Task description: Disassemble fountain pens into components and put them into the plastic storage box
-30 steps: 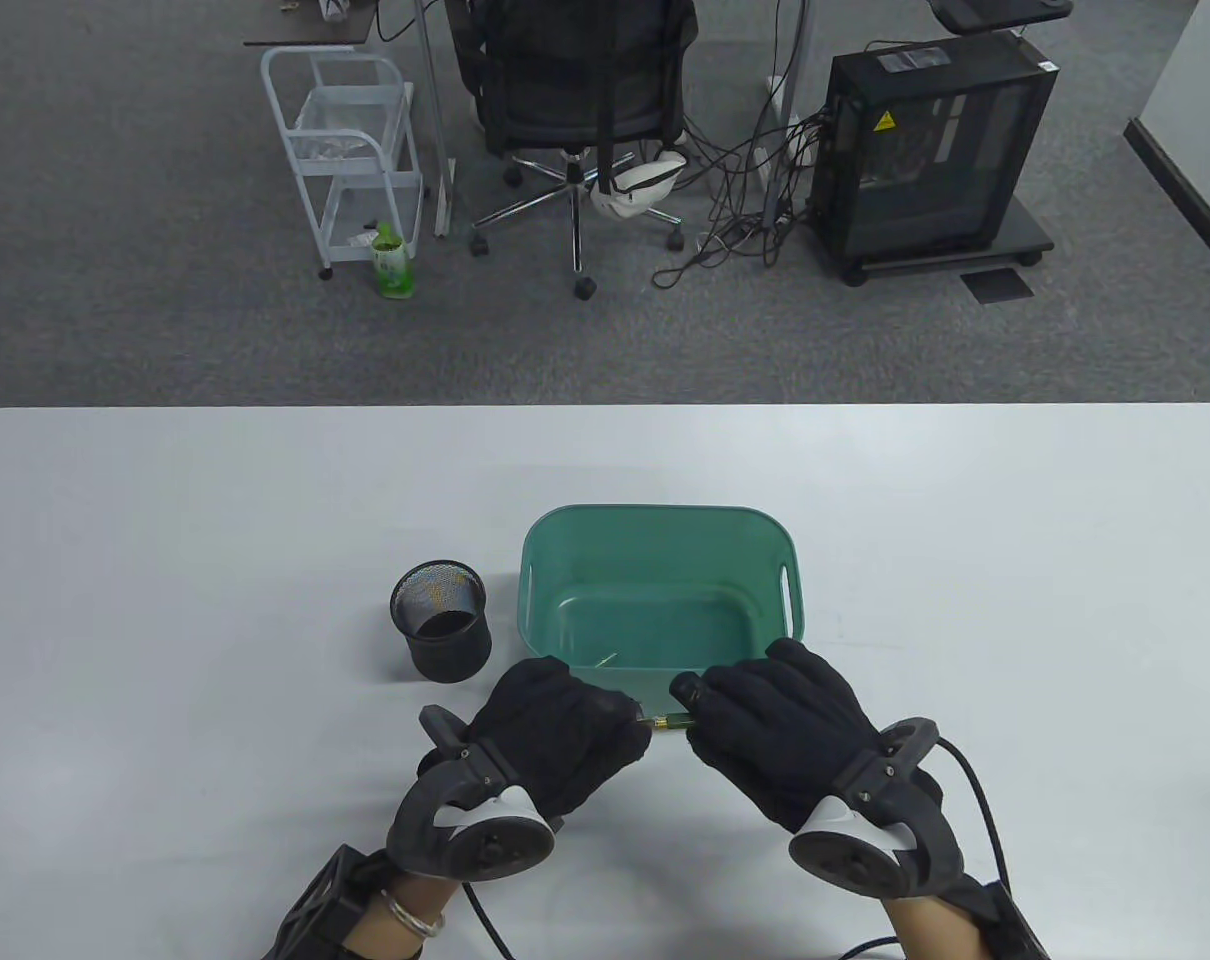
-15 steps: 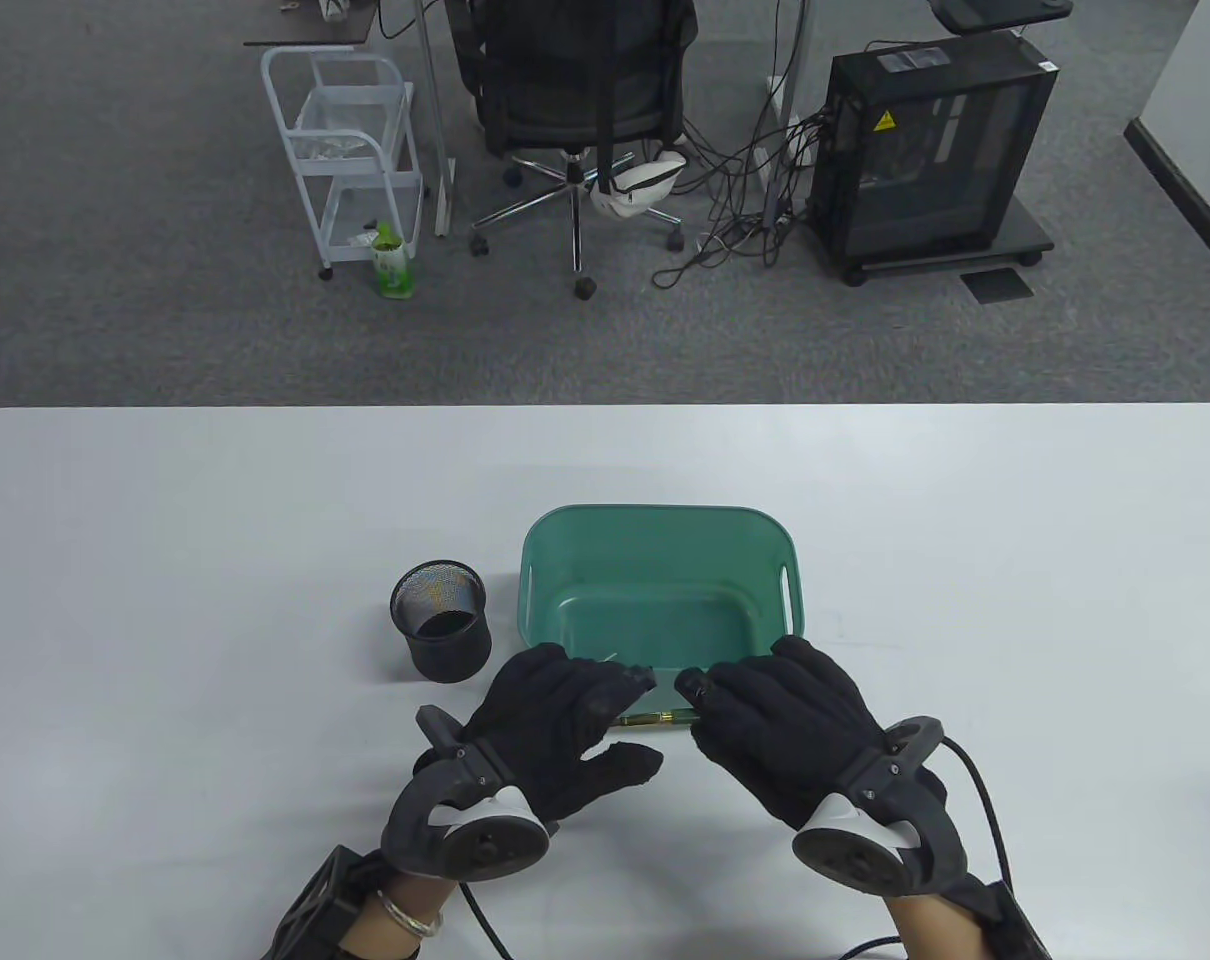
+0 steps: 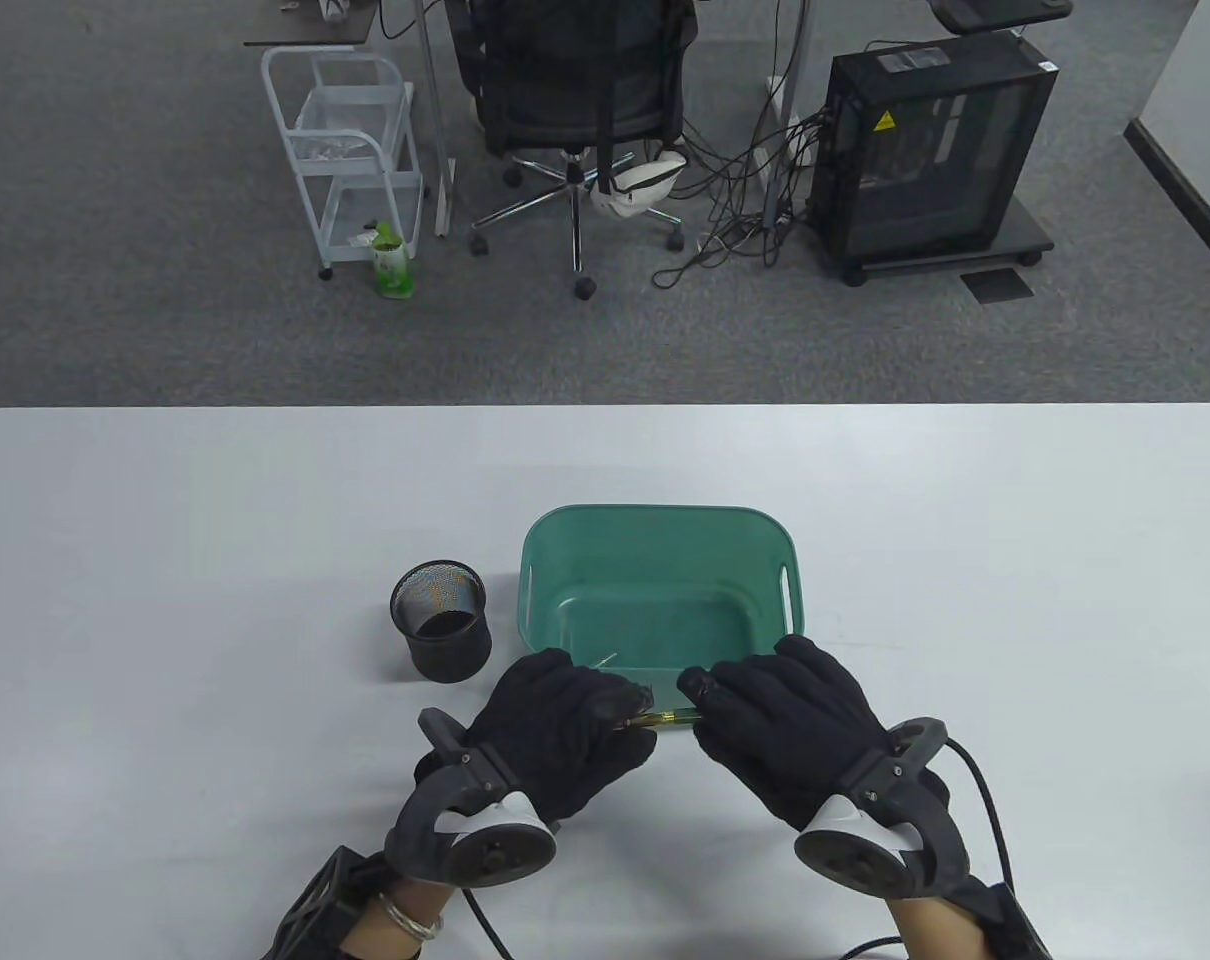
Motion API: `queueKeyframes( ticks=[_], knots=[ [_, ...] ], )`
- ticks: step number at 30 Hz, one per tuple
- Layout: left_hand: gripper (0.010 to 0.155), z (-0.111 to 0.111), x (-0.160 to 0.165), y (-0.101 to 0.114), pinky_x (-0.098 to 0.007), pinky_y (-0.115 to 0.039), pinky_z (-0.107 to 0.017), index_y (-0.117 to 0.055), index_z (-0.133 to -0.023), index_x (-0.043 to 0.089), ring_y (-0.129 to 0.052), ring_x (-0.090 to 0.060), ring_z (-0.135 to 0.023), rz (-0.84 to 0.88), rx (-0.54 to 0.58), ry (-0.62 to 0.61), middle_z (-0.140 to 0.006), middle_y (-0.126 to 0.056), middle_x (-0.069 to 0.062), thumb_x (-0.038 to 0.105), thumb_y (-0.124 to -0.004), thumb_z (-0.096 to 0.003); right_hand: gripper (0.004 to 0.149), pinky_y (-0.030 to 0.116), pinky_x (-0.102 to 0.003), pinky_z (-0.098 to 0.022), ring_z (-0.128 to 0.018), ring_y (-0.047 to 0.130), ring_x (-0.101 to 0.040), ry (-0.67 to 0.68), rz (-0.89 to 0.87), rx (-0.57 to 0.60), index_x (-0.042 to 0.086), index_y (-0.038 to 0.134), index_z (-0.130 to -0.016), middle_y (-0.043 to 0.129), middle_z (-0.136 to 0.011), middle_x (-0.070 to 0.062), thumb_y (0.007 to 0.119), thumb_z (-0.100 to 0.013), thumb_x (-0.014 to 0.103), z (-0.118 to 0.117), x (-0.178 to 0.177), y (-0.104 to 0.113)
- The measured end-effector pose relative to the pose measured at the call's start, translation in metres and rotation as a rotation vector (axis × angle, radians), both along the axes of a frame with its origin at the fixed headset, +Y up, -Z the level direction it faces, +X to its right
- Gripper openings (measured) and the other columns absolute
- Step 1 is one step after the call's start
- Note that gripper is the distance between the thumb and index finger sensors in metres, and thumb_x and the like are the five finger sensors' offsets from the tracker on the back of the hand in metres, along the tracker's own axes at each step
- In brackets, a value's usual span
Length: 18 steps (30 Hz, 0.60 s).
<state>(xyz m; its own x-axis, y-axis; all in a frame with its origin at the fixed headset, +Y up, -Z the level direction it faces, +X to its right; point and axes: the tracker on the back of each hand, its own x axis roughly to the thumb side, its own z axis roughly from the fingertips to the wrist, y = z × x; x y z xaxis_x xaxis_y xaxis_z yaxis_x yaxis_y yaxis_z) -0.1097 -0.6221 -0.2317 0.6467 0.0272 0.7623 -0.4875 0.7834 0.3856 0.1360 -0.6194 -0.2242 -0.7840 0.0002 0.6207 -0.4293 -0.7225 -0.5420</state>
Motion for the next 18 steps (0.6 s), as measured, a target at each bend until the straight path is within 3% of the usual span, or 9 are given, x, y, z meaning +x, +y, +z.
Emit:
queueKeyframes(
  ticks=[18],
  knots=[
    [0.050,-0.0016,-0.0025,0.0006,-0.047,-0.072,-0.069,-0.089,-0.081,0.013,-0.103,-0.019,-0.056,0.028,-0.014,-0.018,-0.066,-0.105,0.000,0.050,-0.059,-0.0655,0.044,0.061,-0.046,-0.076,-0.080,0.086,-0.012,0.009,0.005,-0.002,0.034,0.082,-0.093,0.085,-0.089,0.009,0.071,-0.054,0.050,0.0012,-0.0024,-0.0008]
  ],
)
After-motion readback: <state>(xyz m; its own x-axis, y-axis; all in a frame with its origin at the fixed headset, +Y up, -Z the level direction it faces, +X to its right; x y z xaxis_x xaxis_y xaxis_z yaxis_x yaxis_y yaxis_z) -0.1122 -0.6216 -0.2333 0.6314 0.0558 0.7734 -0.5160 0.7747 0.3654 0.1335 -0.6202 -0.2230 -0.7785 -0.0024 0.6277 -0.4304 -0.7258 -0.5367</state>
